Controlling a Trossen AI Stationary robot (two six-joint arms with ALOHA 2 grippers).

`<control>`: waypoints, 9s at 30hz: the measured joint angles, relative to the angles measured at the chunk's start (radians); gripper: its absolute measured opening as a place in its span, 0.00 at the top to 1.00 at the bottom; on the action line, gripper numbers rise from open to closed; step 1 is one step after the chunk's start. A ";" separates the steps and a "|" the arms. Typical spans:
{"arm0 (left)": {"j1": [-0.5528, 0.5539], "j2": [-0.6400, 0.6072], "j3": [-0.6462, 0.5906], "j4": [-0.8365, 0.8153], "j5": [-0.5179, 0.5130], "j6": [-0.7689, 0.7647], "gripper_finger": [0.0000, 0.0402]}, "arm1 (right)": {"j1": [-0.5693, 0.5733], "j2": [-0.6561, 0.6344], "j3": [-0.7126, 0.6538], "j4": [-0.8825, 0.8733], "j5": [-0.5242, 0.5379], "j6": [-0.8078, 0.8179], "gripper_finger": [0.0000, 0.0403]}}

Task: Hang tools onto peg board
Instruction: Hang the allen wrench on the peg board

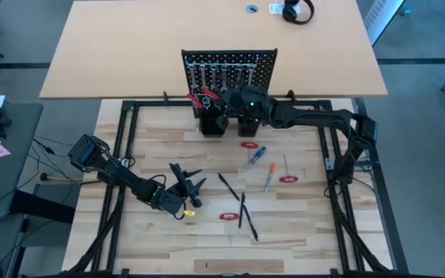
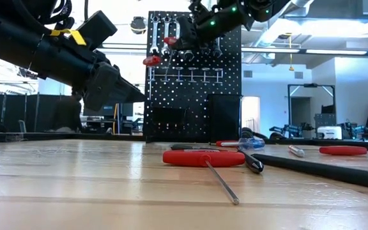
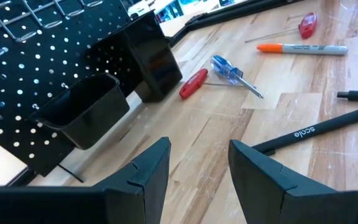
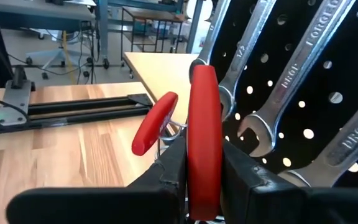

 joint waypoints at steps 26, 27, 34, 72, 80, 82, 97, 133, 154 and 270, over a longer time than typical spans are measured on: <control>0.010 0.000 0.000 0.001 0.000 -0.004 0.61 | -0.059 0.006 0.179 -0.259 -0.143 0.029 0.81; 0.012 0.000 0.000 0.001 0.000 -0.006 0.61 | -0.063 0.006 0.179 -0.259 -0.150 0.032 0.81; 0.023 0.000 0.000 0.006 0.000 -0.007 0.61 | -0.086 0.040 0.181 -0.263 -0.230 0.051 0.81; -0.008 0.000 0.000 0.008 0.013 0.009 0.61 | 0.109 -0.141 0.155 -0.533 -0.180 -0.079 0.47; -0.017 0.000 0.000 0.018 0.081 0.036 0.61 | 0.342 -0.279 -0.195 -0.515 -0.183 -0.054 0.51; -0.015 0.000 0.000 0.023 0.121 0.036 0.61 | 0.410 -0.293 -0.312 -0.404 -0.184 -0.005 0.51; 0.001 0.002 0.168 -0.252 0.238 0.031 0.61 | 0.722 0.195 -0.469 0.255 -0.206 0.236 0.35; -0.075 0.003 0.156 -0.301 0.249 -0.148 0.61 | 0.755 0.425 -0.222 0.222 -0.189 0.238 0.30; -0.176 -0.051 0.167 -0.372 0.553 0.069 0.61 | 0.739 0.349 -0.225 0.145 -0.189 0.256 0.76; -0.125 -0.127 -0.017 -0.185 0.329 -0.133 0.91 | 0.334 -0.237 -0.128 0.105 0.461 -0.193 0.84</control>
